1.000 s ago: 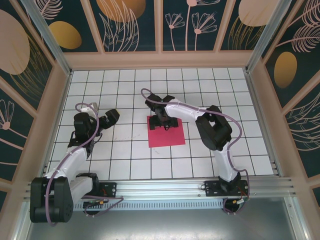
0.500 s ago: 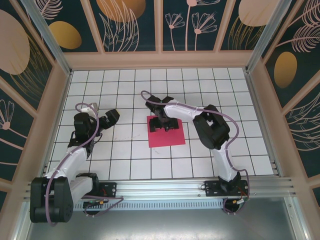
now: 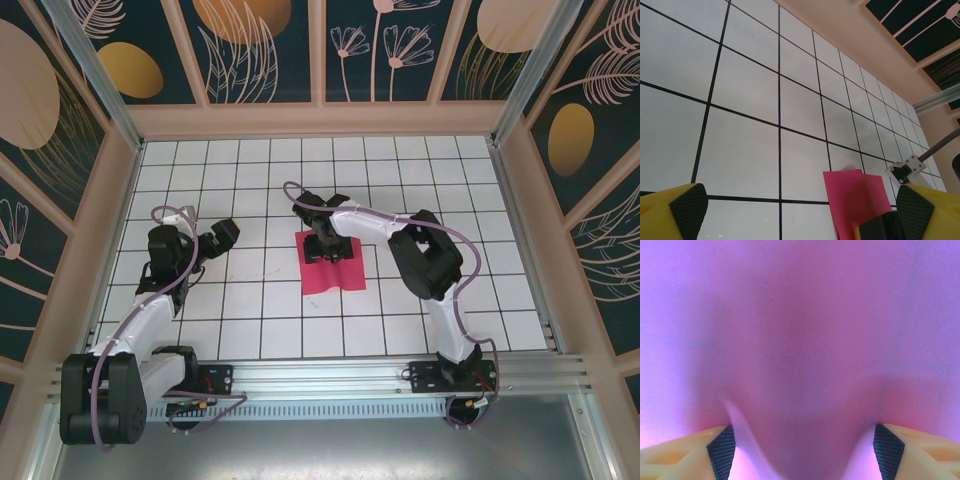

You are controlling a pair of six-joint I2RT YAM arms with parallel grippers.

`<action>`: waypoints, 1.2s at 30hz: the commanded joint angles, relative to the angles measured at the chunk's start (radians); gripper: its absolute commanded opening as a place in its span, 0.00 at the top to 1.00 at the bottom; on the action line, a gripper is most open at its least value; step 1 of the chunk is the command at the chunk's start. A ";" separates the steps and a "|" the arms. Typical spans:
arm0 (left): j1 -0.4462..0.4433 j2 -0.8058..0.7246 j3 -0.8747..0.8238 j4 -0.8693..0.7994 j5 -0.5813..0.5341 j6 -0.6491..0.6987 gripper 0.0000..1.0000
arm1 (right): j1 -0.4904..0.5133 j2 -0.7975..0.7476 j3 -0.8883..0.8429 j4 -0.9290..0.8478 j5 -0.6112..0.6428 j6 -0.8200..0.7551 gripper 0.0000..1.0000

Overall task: Fold a paper plane with a square sheet of paper (pick it up from the middle)
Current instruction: Fold the square sheet of paper in half at the center of the table.

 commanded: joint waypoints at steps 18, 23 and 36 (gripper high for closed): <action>0.005 0.005 0.014 0.034 0.092 -0.037 0.01 | -0.104 -0.319 -0.267 0.425 -0.476 0.052 0.47; 0.002 0.015 0.016 0.072 0.138 -0.077 0.02 | -0.152 -0.408 -0.414 0.577 -0.553 0.100 0.45; -0.167 0.128 0.090 0.076 0.165 -0.081 0.02 | -0.244 -0.483 -0.682 0.656 -0.490 0.100 0.39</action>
